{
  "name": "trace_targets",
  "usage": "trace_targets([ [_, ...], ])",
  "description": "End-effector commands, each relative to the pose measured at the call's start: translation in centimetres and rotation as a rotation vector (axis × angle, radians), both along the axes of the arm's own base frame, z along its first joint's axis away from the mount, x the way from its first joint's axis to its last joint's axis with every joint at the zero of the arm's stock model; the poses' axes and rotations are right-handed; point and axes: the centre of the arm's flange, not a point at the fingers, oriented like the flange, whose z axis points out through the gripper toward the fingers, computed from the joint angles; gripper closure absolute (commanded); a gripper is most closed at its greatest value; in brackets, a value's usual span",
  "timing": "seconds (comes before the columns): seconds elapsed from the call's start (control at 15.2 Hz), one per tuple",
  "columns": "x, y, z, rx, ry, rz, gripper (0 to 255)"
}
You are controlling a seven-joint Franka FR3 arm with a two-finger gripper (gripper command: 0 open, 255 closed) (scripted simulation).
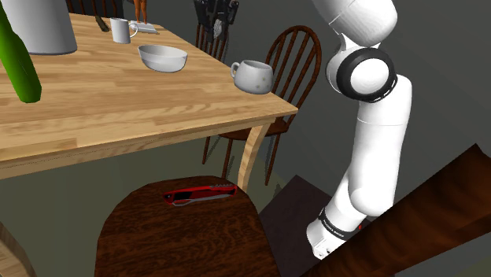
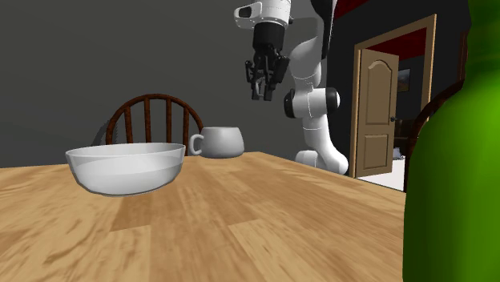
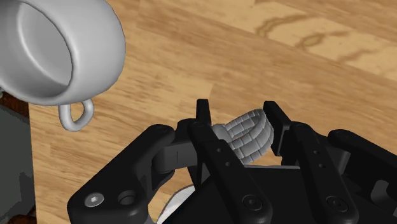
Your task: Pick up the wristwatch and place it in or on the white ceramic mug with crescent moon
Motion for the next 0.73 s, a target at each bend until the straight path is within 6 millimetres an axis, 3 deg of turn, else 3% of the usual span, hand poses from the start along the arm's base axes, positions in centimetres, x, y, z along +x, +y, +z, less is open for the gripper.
trace_targets([
  [0.0, 0.1, -2.6, -0.1, 0.000, 0.000, 0.000, 255],
  [0.66, 0.8, -15.8, -0.4, 0.000, 0.000, 0.000, 255],
])
